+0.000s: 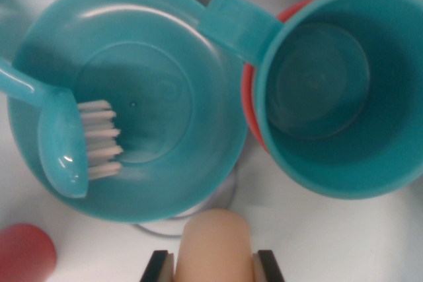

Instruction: Pick detergent from the sink

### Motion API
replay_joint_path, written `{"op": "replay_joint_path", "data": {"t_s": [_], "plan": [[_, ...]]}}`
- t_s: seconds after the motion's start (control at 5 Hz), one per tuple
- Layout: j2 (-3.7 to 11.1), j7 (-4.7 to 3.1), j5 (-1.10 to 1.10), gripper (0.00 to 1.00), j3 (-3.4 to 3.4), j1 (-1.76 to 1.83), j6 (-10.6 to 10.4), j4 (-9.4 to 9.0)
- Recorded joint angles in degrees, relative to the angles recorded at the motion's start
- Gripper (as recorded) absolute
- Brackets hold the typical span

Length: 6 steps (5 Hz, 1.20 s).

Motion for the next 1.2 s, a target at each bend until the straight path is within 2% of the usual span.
{"op": "replay_joint_path", "data": {"t_s": [0.6, 0.8, 1.0, 1.2], "plan": [[-0.14, 0.02, -0.02, 1.0, 0.0, 0.0, 0.6, 0.49], [-0.36, 0.05, -0.06, 1.0, 0.01, 0.01, 1.6, 1.27], [-0.36, 0.05, -0.06, 1.0, 0.01, 0.01, 1.6, 1.27], [-0.65, 0.1, -0.11, 1.0, 0.01, 0.02, 3.0, 2.33]]}}
